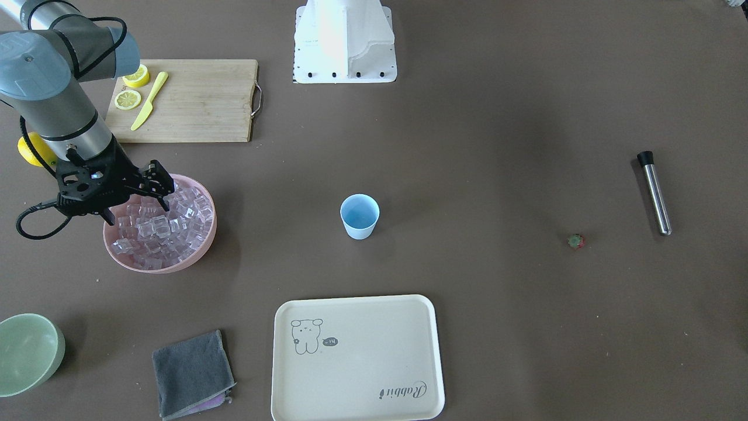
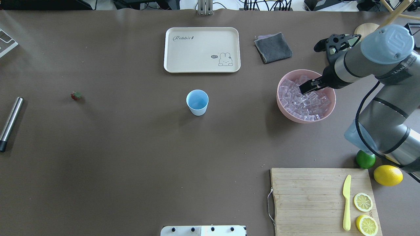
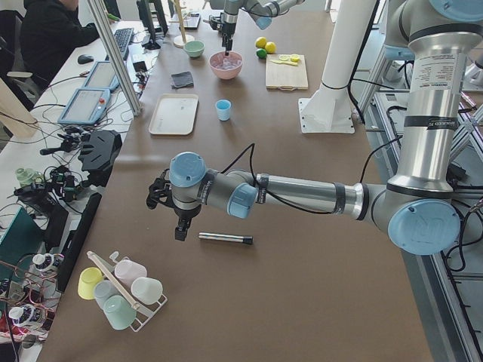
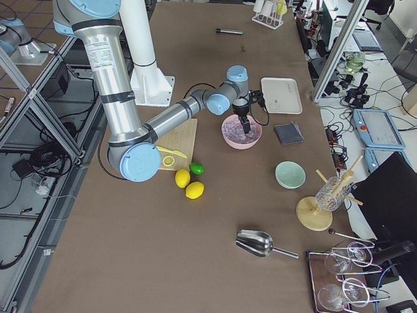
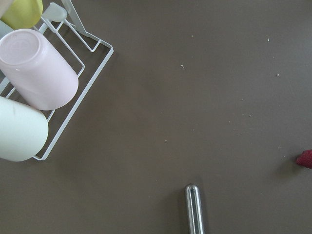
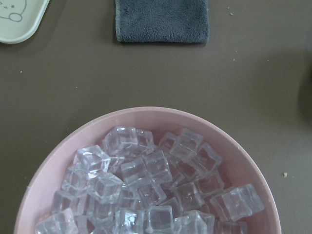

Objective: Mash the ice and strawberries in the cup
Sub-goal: 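Move the right gripper down over the pink bowl of ice cubes, then close the right gripper on one clear ice cube in the bowl, then lift the ice cube and carry it over the light-blue cup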

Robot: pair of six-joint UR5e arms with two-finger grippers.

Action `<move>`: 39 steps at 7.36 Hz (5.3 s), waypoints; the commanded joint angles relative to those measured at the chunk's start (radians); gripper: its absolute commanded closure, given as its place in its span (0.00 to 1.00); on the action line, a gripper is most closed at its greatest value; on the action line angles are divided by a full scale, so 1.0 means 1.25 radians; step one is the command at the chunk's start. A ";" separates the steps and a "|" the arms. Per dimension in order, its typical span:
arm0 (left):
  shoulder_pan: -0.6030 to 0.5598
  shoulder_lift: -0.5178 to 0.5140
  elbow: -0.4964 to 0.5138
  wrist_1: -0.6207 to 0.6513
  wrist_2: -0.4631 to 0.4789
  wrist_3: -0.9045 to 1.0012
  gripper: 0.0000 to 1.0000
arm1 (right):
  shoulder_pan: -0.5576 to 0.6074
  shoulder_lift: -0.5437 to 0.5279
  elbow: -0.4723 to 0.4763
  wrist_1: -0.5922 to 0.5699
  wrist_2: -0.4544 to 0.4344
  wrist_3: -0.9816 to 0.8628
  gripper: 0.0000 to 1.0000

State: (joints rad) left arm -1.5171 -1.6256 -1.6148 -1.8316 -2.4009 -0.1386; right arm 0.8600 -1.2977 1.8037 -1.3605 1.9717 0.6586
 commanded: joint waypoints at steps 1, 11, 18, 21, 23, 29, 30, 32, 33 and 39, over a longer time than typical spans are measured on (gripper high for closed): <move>0.000 0.000 -0.002 0.000 0.000 -0.002 0.01 | -0.007 0.020 -0.033 -0.003 -0.024 -0.016 0.04; -0.001 0.003 -0.003 -0.001 -0.001 0.000 0.01 | -0.042 0.016 -0.035 -0.043 -0.063 -0.064 0.43; -0.001 0.003 0.002 -0.001 -0.001 0.002 0.01 | -0.046 0.023 -0.035 -0.070 -0.077 -0.088 0.81; -0.001 0.003 0.001 -0.002 -0.002 0.002 0.01 | -0.043 0.024 -0.035 -0.070 -0.077 -0.088 0.84; -0.001 0.003 0.002 -0.002 -0.001 0.002 0.01 | -0.016 0.038 -0.028 -0.071 -0.062 -0.086 0.84; -0.001 0.001 0.001 -0.001 -0.001 -0.002 0.01 | -0.069 0.272 -0.055 -0.171 -0.043 0.140 0.88; -0.001 0.001 0.001 -0.001 -0.001 -0.003 0.01 | -0.102 0.339 -0.098 -0.170 -0.080 0.183 0.88; -0.001 0.001 -0.005 -0.001 -0.002 -0.006 0.01 | -0.159 0.496 -0.230 -0.166 -0.119 0.290 0.87; -0.001 0.001 -0.004 -0.001 -0.002 -0.004 0.01 | -0.189 0.522 -0.239 -0.165 -0.152 0.328 0.87; -0.001 0.000 0.000 -0.001 -0.002 -0.003 0.01 | -0.257 0.508 -0.258 -0.087 -0.224 0.355 0.79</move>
State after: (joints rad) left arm -1.5186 -1.6254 -1.6164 -1.8331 -2.4033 -0.1438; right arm 0.5447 -0.6584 1.4850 -1.4824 1.7014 1.0839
